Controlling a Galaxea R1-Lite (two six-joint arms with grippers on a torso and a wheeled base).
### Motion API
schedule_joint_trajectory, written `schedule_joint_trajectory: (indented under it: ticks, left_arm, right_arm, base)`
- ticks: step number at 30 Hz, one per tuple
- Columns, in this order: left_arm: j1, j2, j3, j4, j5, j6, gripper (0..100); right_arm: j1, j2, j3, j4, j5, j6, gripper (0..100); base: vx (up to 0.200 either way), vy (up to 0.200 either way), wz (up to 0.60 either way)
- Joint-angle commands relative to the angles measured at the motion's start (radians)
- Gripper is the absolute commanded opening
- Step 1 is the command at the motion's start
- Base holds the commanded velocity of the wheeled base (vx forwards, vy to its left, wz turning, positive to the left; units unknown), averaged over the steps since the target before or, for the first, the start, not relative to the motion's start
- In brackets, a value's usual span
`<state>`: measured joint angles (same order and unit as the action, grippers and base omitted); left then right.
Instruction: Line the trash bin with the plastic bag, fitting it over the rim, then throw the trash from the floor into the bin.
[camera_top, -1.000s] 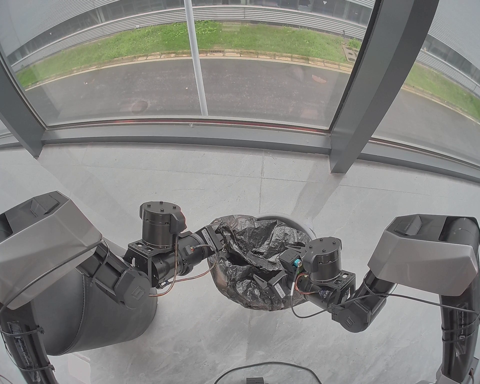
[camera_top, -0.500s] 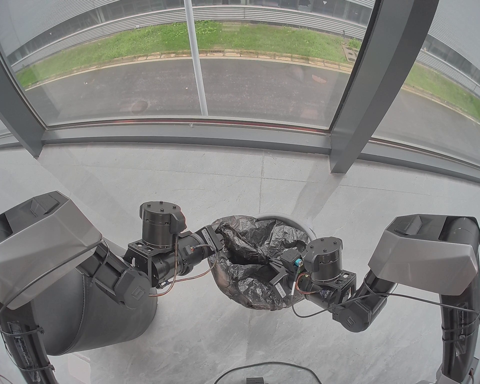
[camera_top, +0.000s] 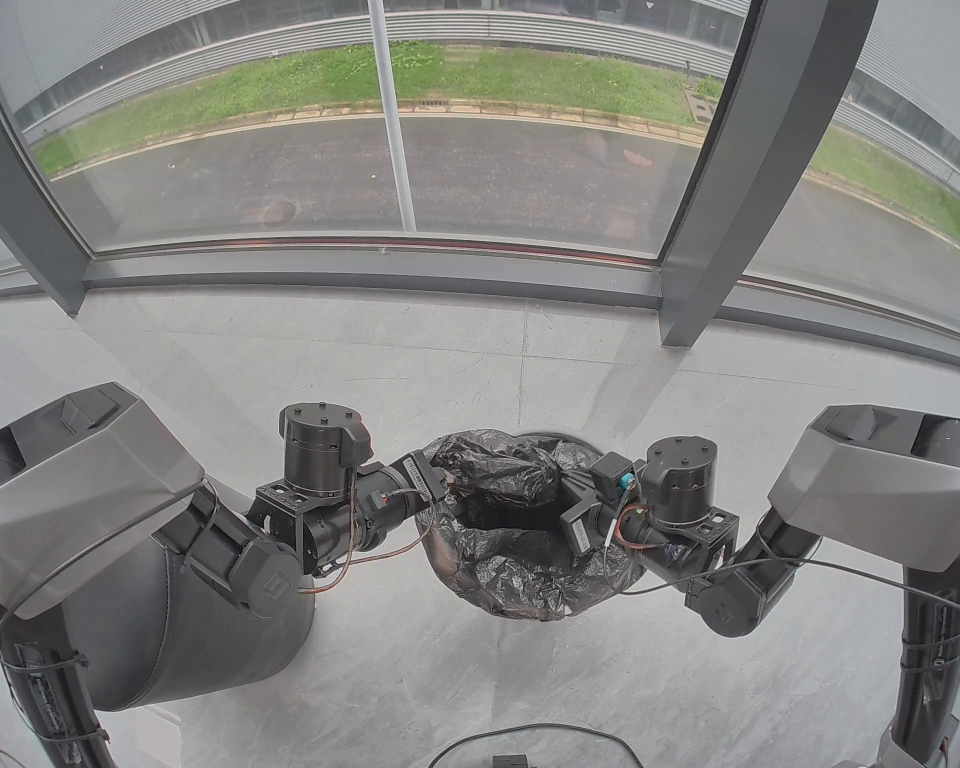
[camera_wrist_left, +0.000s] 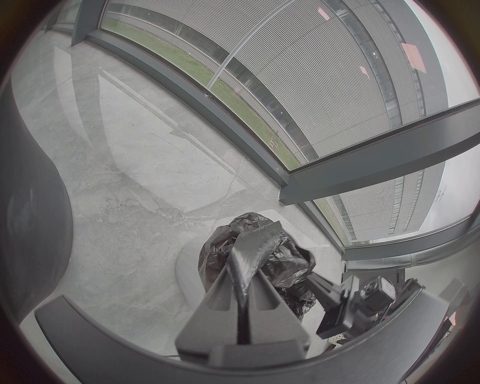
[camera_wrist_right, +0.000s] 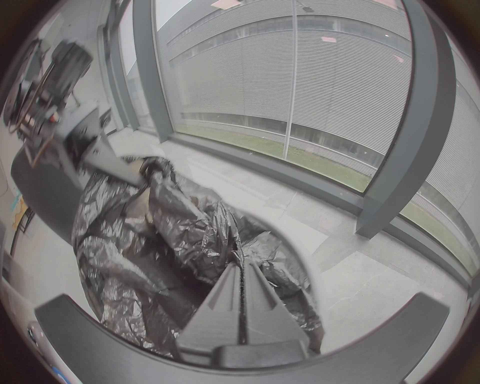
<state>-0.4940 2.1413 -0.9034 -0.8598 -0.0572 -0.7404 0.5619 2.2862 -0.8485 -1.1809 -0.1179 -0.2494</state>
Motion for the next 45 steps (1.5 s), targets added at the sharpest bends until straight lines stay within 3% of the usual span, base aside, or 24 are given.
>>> schedule_joint_trajectory:
  ticks: [1,24,30,45]
  left_arm:
    - [0.0,0.005,0.001,-0.002,0.0,0.001,0]
    - [0.005,0.009,-0.015,-0.002,-0.004,0.006,0]
    - [0.011,0.08,-0.091,0.001,-0.052,0.081,0]
    - [0.055,0.161,-0.154,0.001,-0.088,0.095,0]
  right_arm:
    - [-0.028,-0.06,-0.018,-0.002,0.006,0.027,0]
    - [-0.132,0.015,-0.161,-0.005,0.007,0.039,0]
    - [-0.135,0.03,-0.204,-0.003,0.004,0.039,0]
    - [-0.158,0.078,-0.257,-0.002,-0.003,0.039,0]
  base:
    - [0.0,0.0,0.0]
    - [0.0,0.0,0.0]
    - [0.0,0.0,0.0]
    - [0.0,0.0,0.0]
